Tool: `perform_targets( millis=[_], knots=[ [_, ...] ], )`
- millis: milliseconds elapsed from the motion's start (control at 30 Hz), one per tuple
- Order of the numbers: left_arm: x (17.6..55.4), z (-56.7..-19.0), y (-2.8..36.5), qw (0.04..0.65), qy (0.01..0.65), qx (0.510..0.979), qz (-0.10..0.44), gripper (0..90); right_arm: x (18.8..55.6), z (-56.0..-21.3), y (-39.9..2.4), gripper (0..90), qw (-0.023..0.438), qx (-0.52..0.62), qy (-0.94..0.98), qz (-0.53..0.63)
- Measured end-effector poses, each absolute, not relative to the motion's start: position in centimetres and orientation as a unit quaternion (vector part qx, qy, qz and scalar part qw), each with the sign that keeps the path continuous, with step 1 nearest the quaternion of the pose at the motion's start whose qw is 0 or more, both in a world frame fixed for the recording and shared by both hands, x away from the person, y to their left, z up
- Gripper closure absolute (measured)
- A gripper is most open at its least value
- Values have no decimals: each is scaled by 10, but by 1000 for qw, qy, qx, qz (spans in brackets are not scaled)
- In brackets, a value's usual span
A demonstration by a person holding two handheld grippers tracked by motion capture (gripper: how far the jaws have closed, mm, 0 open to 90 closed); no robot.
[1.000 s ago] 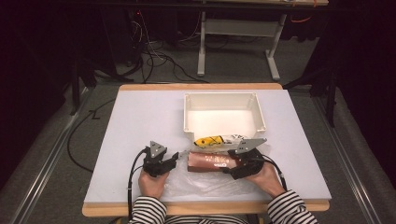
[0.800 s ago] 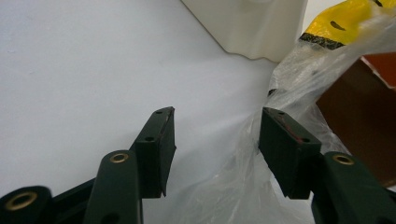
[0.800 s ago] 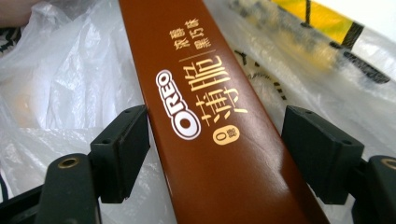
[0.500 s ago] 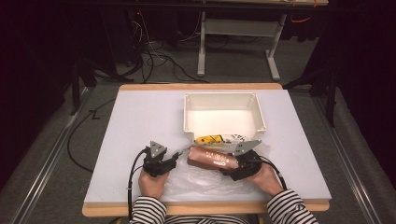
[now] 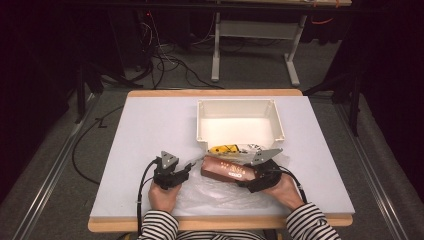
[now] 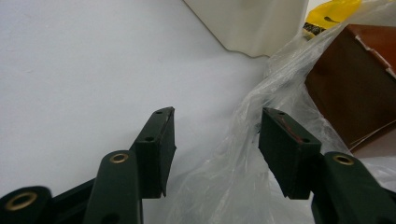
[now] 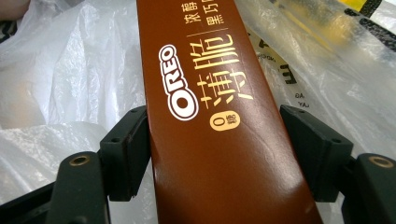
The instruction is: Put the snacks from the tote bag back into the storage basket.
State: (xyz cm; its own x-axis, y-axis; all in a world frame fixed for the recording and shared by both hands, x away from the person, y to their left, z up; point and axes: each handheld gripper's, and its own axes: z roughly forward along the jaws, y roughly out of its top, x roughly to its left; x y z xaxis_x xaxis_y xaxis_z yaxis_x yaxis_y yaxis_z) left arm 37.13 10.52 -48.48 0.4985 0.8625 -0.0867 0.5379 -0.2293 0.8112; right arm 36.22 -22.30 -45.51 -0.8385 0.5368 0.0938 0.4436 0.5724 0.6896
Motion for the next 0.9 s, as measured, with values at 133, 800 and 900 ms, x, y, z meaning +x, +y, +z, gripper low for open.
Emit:
perform_targets(
  millis=[133, 800, 900],
  knots=[
    [371, -485, 105, 415, 461, 760, 195, 462, 363, -454, -222, 306, 61, 276, 883, 374],
    [371, -485, 103, 413, 453, 765, 197, 462, 355, -432, -229, 367, 72, 255, 872, 411],
    [370, -484, 104, 417, 452, 764, 198, 462, 353, -428, -232, 367, 75, 258, 869, 415]
  ],
)
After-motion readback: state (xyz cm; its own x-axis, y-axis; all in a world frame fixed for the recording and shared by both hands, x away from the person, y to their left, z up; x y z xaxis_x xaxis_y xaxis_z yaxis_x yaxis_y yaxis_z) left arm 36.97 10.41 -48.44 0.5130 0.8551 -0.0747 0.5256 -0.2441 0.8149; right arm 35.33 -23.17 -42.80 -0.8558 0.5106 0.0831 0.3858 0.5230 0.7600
